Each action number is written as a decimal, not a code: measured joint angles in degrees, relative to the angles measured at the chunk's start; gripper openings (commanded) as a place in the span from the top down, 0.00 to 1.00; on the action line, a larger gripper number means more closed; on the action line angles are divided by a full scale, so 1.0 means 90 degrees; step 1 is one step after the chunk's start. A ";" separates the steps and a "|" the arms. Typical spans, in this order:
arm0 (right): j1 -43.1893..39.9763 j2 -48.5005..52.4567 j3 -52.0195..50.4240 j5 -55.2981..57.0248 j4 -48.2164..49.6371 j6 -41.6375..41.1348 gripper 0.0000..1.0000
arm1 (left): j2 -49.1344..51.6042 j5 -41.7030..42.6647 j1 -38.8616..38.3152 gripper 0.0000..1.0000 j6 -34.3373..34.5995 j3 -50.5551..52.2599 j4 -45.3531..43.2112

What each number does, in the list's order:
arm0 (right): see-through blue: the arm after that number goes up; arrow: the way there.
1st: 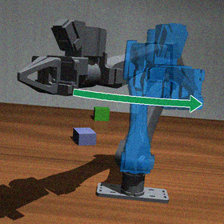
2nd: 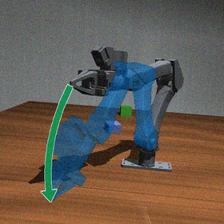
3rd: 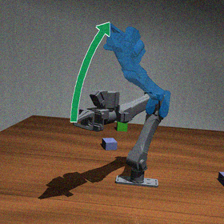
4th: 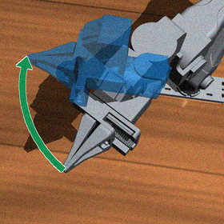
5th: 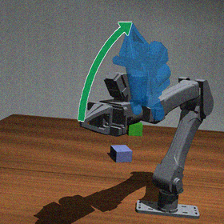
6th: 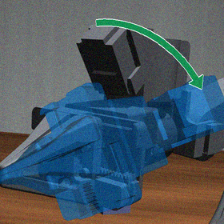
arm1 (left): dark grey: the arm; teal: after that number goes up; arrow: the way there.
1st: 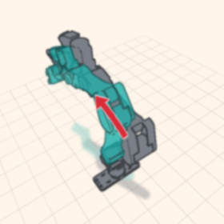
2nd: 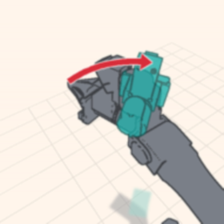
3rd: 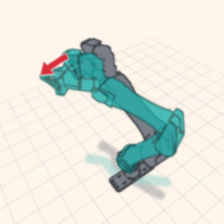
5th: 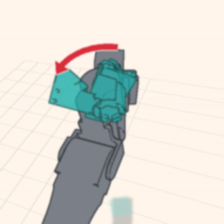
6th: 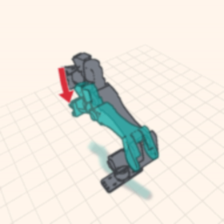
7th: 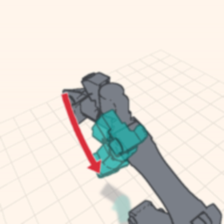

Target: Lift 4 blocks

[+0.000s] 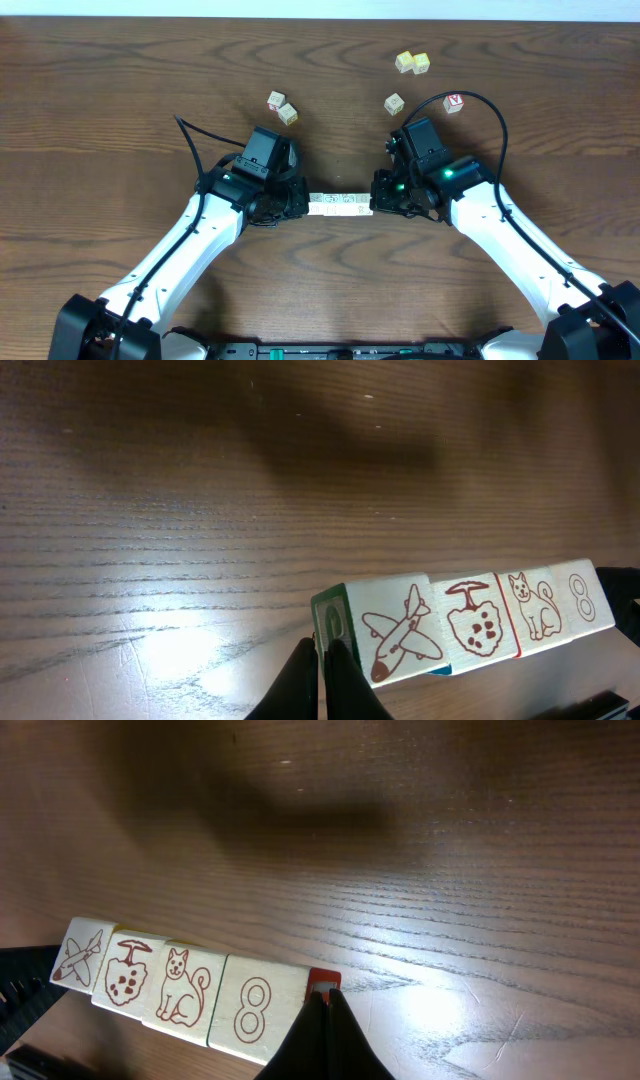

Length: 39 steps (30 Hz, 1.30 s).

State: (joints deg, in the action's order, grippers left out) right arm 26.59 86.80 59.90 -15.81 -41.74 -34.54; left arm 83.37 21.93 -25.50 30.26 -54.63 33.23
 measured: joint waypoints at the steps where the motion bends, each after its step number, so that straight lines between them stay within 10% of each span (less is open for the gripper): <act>1: 0.0000 0.0000 0.0000 0.0002 0.0002 0.0000 0.99 | -0.0002 0.0002 0.0000 0.93 0.0002 -0.0002 0.0000; 39: 0.0000 0.0000 0.0000 0.0027 0.0053 -0.0049 0.99 | -0.0002 0.0000 0.0000 0.93 0.0117 0.0000 0.0005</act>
State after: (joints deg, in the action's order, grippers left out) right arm 26.59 86.80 59.90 -15.57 -41.25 -34.98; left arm 83.35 21.93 -25.50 31.31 -54.63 33.28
